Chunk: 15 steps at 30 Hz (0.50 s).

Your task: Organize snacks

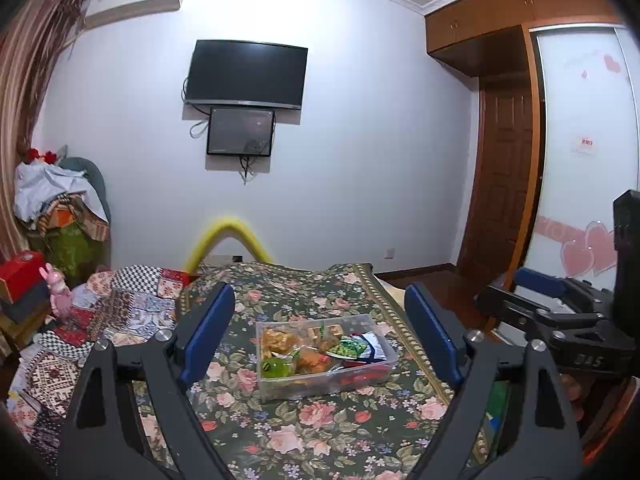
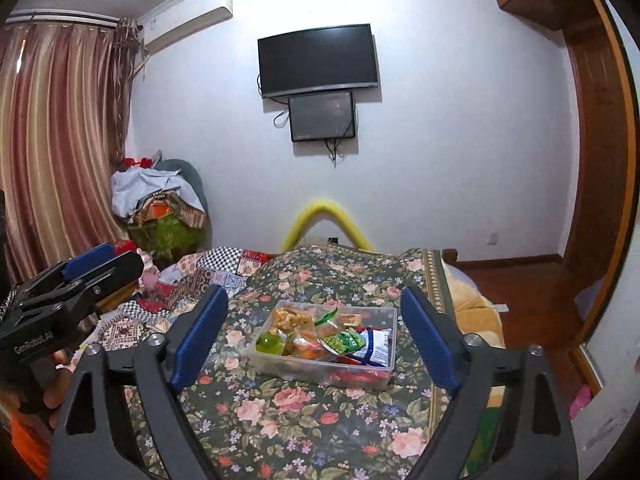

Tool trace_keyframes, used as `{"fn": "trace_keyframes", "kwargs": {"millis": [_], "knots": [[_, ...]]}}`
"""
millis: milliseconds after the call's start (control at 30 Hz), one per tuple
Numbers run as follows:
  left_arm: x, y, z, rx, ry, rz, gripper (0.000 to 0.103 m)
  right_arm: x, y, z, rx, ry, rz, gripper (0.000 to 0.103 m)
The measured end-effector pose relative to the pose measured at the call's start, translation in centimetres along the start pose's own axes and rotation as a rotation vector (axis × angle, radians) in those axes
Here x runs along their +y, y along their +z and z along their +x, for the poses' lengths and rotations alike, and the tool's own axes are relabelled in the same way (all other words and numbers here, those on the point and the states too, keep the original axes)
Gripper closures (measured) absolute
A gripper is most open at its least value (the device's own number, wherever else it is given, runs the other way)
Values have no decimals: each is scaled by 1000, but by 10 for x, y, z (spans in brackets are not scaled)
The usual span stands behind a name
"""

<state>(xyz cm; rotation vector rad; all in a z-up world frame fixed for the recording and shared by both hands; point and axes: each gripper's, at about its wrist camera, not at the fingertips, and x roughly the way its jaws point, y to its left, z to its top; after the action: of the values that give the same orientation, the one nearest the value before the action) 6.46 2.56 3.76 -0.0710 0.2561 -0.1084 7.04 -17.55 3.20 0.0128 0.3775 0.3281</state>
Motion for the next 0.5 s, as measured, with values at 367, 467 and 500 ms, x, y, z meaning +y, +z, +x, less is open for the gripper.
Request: {"fn": "trace_keyframes", "kwargs": {"millis": [367,467,500], "knots": [[-8,-15,-11,0,18,30,5,1,-12,-13,-16,-30,-4,0],[-7,-17,-11,2,23,33,4,2,-16,-16,-9,-29,0,0],[-8,-16,-13,3,22,33,4,2,-16,-15,-7,-30,-1,0]]}}
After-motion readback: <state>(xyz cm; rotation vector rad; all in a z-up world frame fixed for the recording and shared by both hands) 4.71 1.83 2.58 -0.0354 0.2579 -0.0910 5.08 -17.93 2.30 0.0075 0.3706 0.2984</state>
